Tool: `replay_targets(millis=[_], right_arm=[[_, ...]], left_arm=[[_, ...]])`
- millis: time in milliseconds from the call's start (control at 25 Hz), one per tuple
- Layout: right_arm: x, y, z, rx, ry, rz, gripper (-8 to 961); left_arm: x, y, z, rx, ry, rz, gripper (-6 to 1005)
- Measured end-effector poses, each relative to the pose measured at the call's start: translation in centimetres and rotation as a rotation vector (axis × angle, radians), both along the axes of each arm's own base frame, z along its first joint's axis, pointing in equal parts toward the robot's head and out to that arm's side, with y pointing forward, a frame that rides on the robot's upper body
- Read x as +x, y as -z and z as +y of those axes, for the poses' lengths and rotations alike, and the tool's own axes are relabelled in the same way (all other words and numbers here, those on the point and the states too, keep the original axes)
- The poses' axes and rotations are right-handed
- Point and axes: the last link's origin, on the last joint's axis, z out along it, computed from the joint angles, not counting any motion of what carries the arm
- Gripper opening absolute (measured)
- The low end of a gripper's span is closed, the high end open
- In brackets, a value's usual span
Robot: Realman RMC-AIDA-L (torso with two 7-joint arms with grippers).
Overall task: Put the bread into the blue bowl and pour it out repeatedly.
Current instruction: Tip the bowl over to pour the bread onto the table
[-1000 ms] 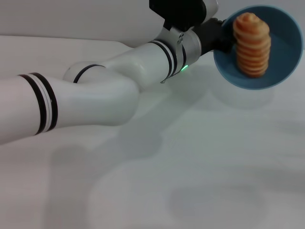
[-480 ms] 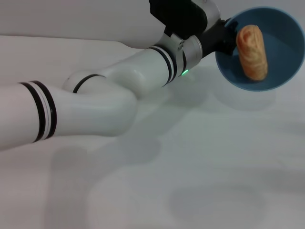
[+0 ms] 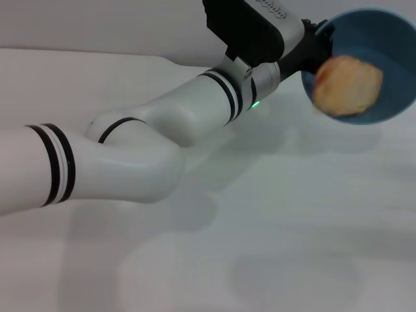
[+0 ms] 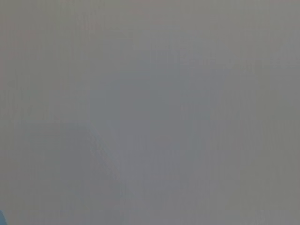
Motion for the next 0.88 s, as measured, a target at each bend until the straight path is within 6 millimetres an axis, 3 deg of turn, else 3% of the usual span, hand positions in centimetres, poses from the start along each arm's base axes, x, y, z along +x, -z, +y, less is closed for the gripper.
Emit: replay_targets(millis=[440,640,880], right_arm=[[-0.1,0.2,0.1,0.012,-0.001,0.111,465],[0.1,1.4,1.5,-0.248,0.01,0.231,465],[-0.9,3.1,2.3,-0.671,0.047,0.327,467]], left_arm=[[0.6,-0.3,0.6,-0.004,-0.027,-0.019,0],[0.6,-1.3,2.5,-0.034,-0.145,-0.018,-1],[-1.1,-3.2,5.3,-0.052,-0.321,-0.014,0]])
